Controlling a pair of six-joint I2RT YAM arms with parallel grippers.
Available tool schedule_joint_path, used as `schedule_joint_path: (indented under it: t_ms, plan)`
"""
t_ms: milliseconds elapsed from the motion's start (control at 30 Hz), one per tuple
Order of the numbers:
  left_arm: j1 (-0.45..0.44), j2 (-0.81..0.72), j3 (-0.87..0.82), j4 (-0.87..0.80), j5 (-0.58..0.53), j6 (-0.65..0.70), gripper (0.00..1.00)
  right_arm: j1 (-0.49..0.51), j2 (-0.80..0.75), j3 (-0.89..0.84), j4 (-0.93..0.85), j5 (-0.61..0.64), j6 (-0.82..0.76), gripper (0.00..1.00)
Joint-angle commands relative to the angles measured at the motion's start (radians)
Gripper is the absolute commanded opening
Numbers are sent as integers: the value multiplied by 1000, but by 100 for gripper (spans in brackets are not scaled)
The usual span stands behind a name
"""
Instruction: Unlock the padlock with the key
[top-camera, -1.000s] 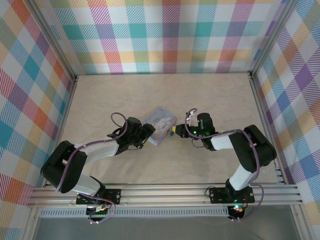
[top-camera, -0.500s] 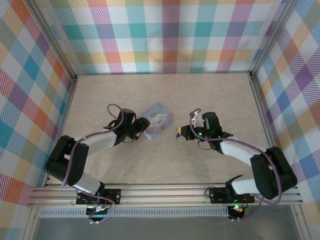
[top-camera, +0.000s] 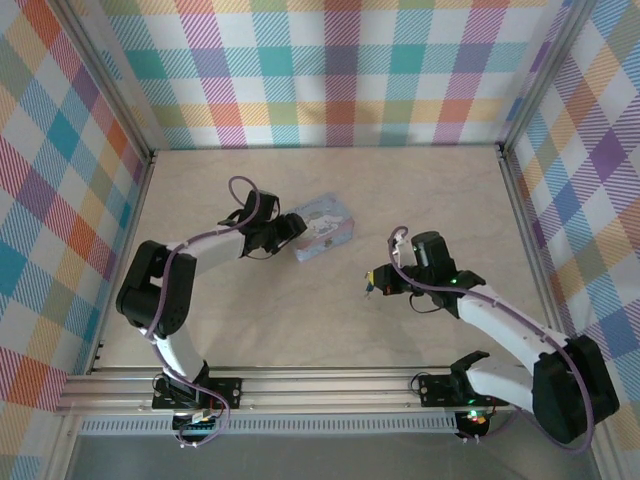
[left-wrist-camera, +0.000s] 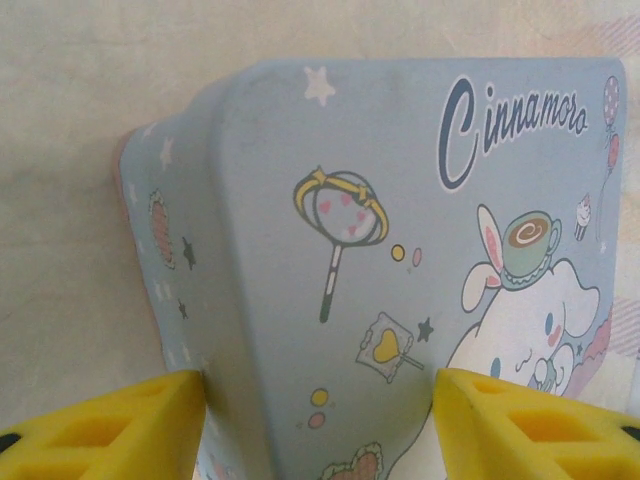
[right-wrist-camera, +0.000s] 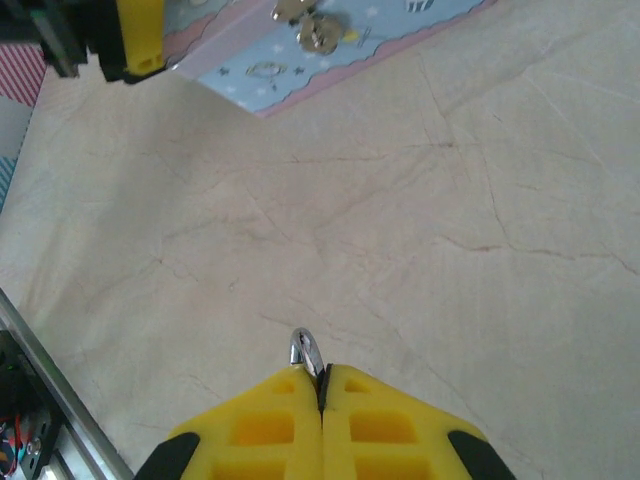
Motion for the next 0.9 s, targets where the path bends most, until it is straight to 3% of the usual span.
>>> schedule_joint_path:
  t_ms: [0,333,667,867]
  plan:
    - [18,53,34,-37,5,48,61,13,-42,-9,-64,20,6,7]
    - [31,55,72,-39,-11,63,64,26,-68,-14,-91,29,19,7]
    - [44,-115,40,-74,-69,112,81,43,-48,6,-121,27,0,7]
    - [45,-275,-22,-96,-119,97,84,58,13,18,-125,23,-6,8]
